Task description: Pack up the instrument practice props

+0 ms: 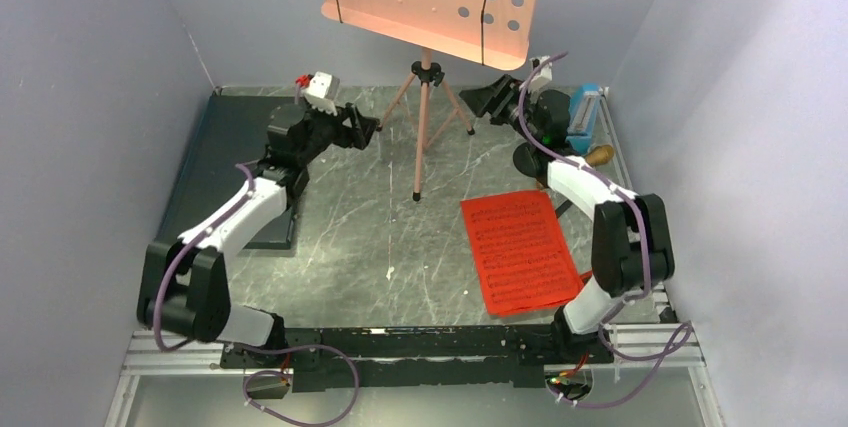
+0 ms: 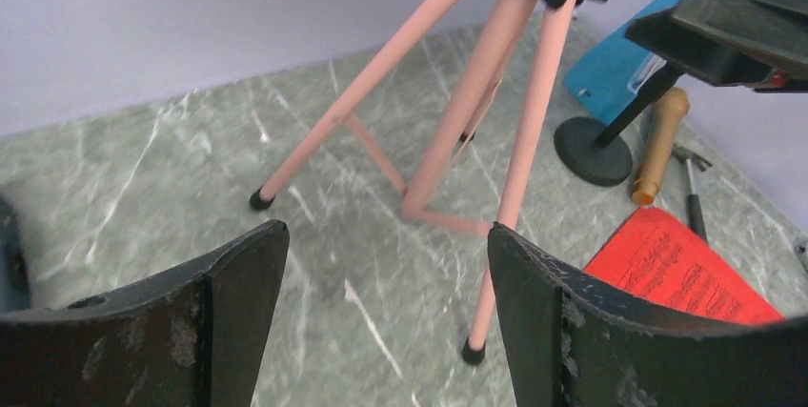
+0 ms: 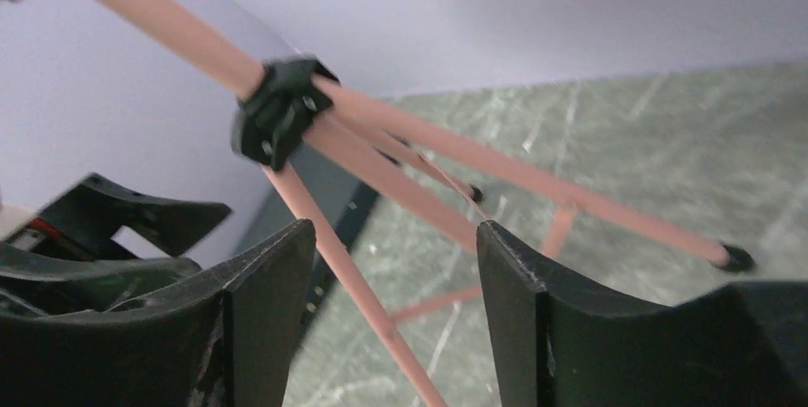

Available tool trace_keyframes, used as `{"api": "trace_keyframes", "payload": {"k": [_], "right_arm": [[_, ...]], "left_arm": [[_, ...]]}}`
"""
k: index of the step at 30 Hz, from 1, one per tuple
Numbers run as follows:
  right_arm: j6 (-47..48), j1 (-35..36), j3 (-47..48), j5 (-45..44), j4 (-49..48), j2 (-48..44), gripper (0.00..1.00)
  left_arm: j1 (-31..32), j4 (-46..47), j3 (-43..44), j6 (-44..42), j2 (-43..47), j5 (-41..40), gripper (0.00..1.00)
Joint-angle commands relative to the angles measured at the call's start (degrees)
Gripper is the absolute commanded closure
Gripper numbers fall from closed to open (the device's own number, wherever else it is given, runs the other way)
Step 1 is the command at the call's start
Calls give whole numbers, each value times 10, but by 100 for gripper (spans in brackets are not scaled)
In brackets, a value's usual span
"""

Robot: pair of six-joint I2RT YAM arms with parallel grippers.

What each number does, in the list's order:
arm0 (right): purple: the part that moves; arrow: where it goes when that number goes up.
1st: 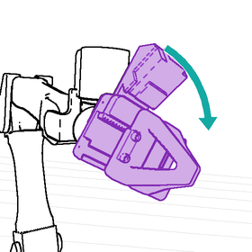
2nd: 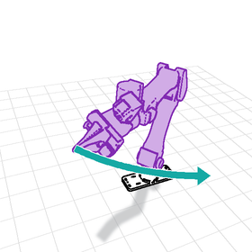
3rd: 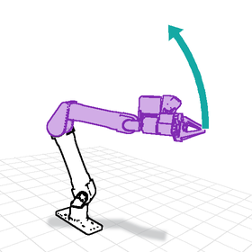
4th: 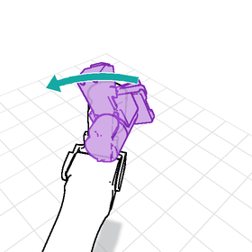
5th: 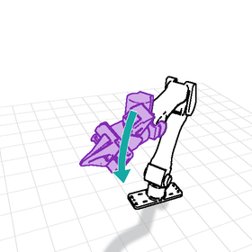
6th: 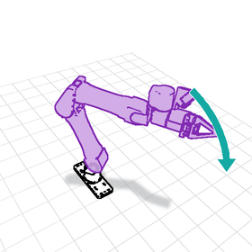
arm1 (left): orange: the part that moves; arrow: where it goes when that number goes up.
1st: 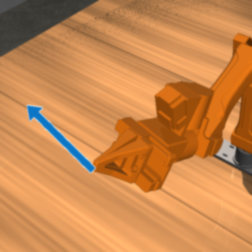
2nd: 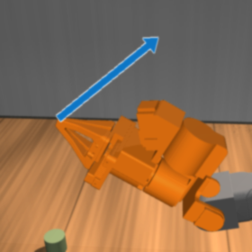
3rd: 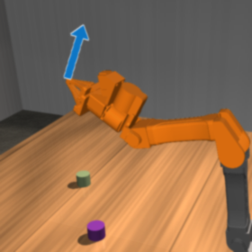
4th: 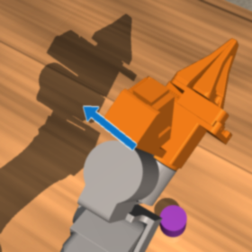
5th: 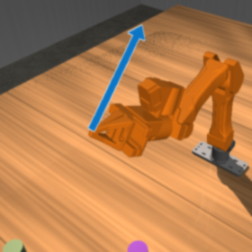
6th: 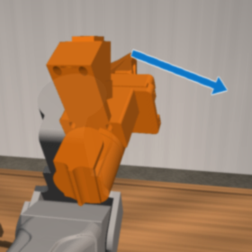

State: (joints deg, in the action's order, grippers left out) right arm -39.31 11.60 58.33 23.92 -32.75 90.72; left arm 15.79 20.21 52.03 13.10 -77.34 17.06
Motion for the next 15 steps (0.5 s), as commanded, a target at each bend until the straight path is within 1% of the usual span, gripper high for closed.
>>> {"api": "trace_keyframes", "payload": {"k": [1,6,9,15], "right_arm": [[-88,9,71,37,-149,55,35],[-114,16,120,65,-201,120,41],[-139,17,148,88,-239,157,48],[-145,21,176,114,-261,186,58]], "left_arm": [[19,102,74,19,-61,41,19],[44,109,140,6,-132,63,21],[55,110,166,7,-162,70,22],[71,84,212,-4,-201,76,24]]}}
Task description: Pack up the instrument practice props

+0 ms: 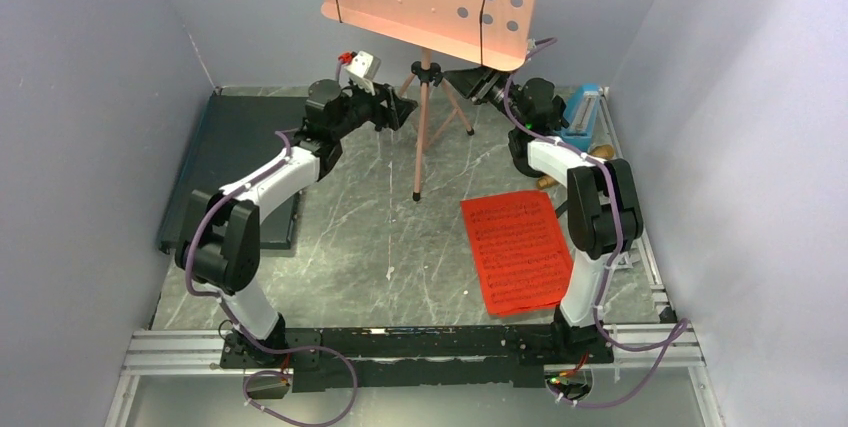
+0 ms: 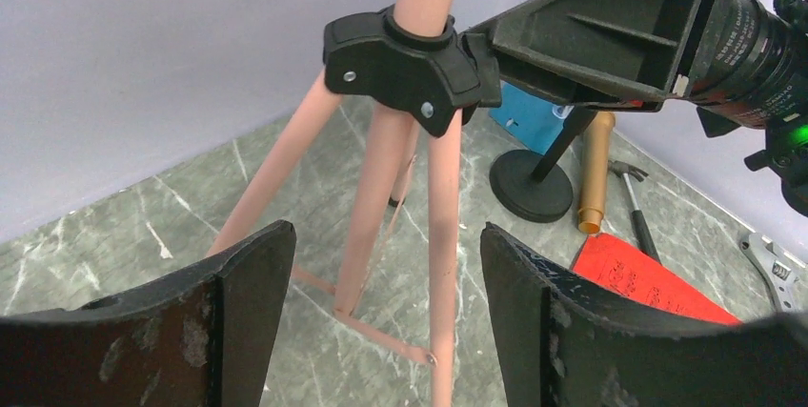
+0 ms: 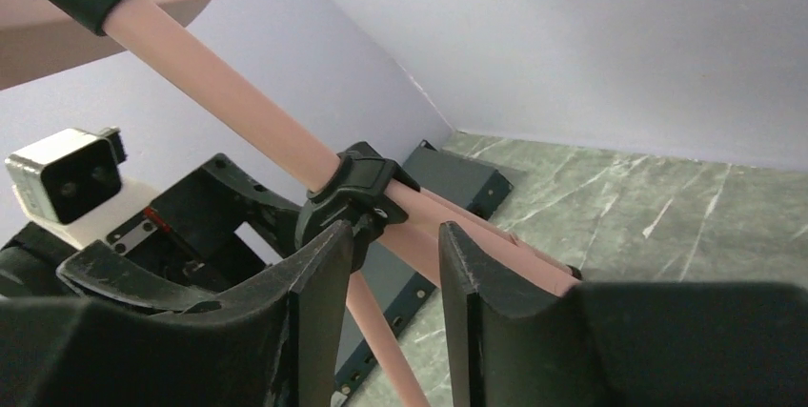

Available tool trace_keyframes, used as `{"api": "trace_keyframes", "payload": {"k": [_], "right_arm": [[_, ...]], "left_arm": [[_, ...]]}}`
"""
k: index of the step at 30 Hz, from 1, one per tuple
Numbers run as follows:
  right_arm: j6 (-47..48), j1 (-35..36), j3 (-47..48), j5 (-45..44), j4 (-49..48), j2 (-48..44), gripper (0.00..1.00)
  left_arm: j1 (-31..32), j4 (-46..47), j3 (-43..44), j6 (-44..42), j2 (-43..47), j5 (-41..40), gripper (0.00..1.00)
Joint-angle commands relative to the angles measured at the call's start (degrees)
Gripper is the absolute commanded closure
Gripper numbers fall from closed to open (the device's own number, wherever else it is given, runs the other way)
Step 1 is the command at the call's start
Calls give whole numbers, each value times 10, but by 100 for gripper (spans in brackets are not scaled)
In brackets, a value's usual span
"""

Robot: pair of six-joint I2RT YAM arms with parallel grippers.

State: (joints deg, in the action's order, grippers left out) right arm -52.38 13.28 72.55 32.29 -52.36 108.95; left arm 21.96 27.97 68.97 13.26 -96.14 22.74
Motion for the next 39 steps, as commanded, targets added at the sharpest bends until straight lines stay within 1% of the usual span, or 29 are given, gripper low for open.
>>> {"api": "trace_keyframes", "payload": {"k": [1,4,10,16,19,22,24,27,30,36,39], "right_arm": [[-18,4,34,33,-68,7,60],[-30,5,28,43,-94,13,63],[-29,8,21,55,-101,17,66],[23,11,8,58,-103,12,66],[74,11,-11,58,-130,8,67],[131,11,-17,59,-136,8,68],[168,11,-15,62,-136,11,72],[210,11,-3,70,-128,18,80],[254,11,7,89,-120,22,81],[435,12,-45,113,-173,11,86],[513,12,-50,111,-144,-1,89]], "left_arm": [[12,2,49,-7,-19,20,24],[17,-4,65,-9,-30,18,24],[27,-6,77,-12,-54,8,26],[34,-10,80,-9,-72,2,30],[35,-12,78,-7,-74,0,34],[36,-15,79,-4,-75,1,36],[36,-20,78,-1,-76,2,37],[36,-27,77,2,-76,3,37],[37,-34,79,4,-75,3,37],[37,-45,85,7,-73,3,38],[37,-51,88,8,-72,5,38]]}}
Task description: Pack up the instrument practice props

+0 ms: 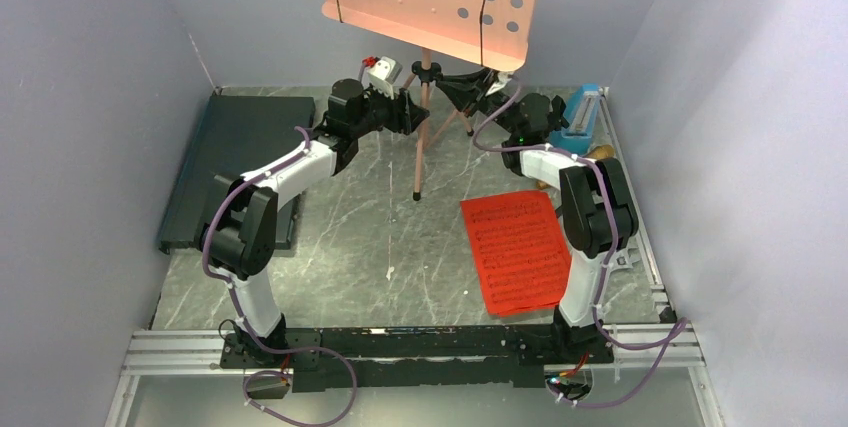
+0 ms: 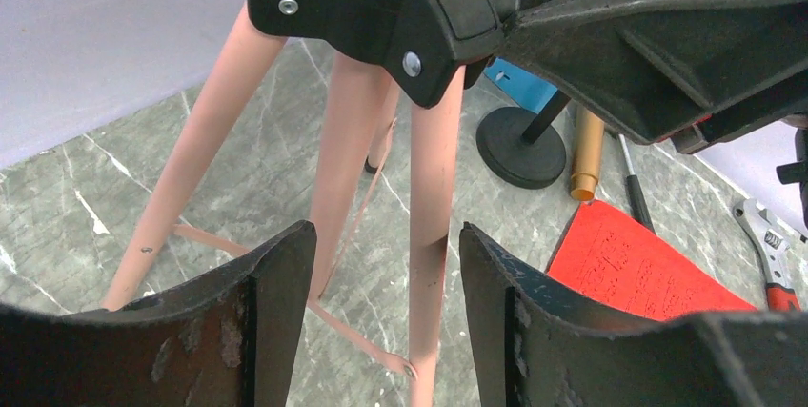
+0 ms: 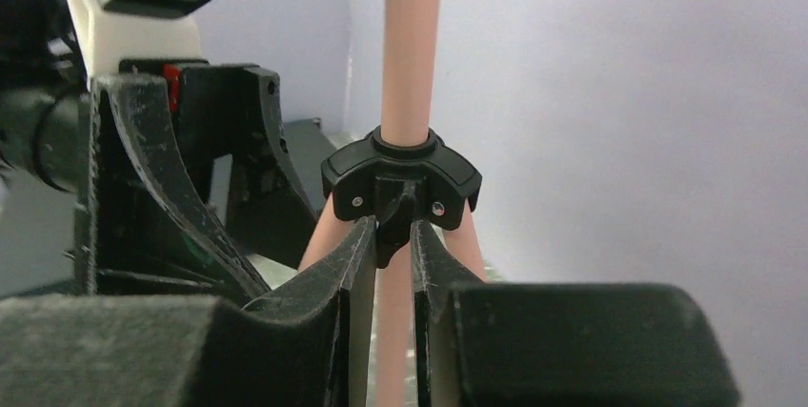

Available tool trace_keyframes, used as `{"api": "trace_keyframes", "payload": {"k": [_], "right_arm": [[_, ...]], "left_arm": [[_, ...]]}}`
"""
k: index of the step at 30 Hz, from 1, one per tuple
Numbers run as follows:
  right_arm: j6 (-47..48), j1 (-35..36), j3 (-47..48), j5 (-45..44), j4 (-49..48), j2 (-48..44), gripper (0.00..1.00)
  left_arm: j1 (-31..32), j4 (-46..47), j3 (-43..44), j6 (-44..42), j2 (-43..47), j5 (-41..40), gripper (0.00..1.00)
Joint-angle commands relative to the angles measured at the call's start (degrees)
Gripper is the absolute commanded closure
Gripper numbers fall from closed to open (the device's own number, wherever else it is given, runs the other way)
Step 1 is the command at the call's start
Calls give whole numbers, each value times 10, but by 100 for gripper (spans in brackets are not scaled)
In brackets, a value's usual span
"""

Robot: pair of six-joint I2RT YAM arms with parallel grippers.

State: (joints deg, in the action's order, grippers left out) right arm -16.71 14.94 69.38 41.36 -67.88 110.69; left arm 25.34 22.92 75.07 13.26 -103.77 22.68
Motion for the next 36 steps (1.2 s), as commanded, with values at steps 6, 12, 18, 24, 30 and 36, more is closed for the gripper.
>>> {"api": "trace_keyframes", "payload": {"k": [6,12,18,24,30,36], "right_arm": [[372,-4,-41,50,2,-34,90],[482,-2,-39,59,35,-44,86],[451,-2,-56,45,29,-65,59],[308,2,-103,11,-52,-86,54],[319,24,-84,11,-51,-81,52],[338,27,-47,10,-30,-82,51]], "left_arm": [[3,-19,27,5,10,5,38],[3,-34,30,-3,18,1,38],[3,-46,23,-10,33,-1,38],[3,-60,5,-18,68,-4,37],[3,-76,-9,-19,96,-1,37],[3,-95,-22,-32,122,-13,37]]}}
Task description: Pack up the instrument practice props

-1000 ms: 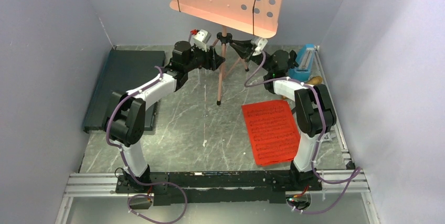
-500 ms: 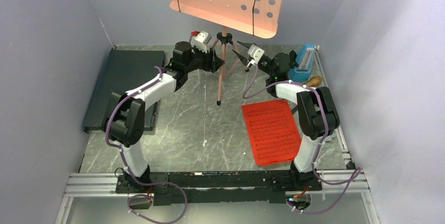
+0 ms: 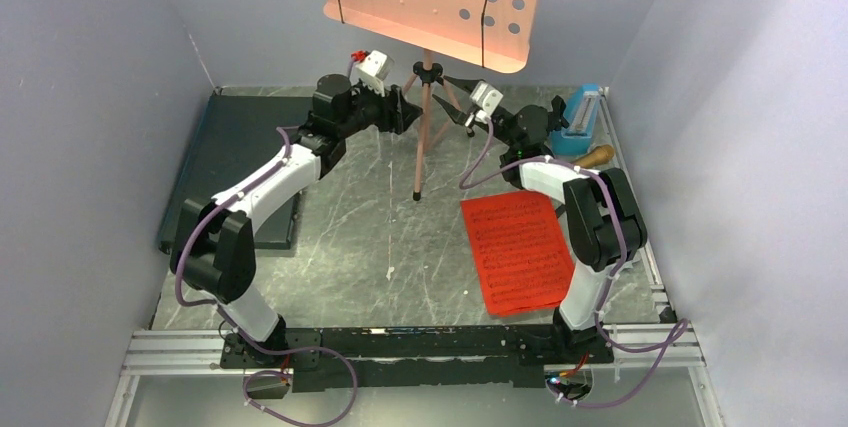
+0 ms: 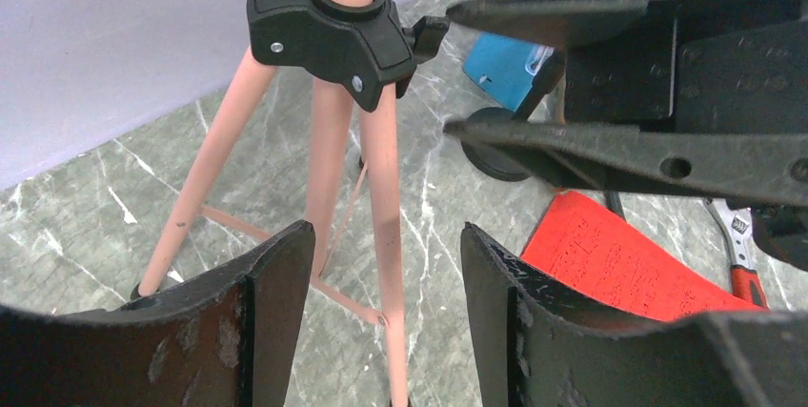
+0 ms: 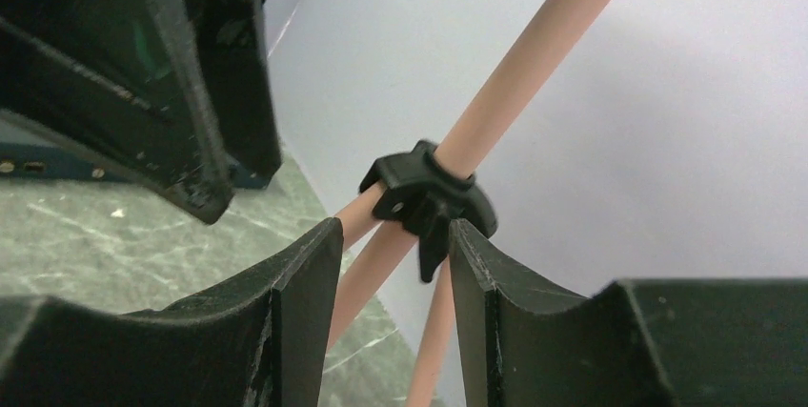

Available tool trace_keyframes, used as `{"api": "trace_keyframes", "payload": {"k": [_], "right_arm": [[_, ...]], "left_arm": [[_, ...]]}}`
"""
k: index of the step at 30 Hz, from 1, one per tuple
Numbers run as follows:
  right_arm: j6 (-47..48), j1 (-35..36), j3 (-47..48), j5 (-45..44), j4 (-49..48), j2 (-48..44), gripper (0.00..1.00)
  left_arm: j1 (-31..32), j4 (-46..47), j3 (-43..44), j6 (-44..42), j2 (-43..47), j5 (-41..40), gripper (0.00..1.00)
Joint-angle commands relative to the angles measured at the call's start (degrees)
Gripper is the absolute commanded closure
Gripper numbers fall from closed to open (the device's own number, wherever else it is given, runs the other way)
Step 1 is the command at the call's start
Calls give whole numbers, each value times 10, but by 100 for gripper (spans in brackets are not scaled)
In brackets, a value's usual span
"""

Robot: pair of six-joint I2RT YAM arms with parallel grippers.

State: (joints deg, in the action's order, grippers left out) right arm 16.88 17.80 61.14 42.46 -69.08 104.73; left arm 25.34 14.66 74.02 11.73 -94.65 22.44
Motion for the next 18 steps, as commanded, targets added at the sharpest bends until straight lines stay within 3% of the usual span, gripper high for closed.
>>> {"api": "trace_keyframes", "payload": {"k": [1,18], "right_arm": [[7,-1,38,-2,-15,-22,51],[77,12,54,48,90,-31,59]], "left_arm": [[3,-16,-13,-17,35,-12,37],[3,-20,-33,-18,53,-20,36]]}}
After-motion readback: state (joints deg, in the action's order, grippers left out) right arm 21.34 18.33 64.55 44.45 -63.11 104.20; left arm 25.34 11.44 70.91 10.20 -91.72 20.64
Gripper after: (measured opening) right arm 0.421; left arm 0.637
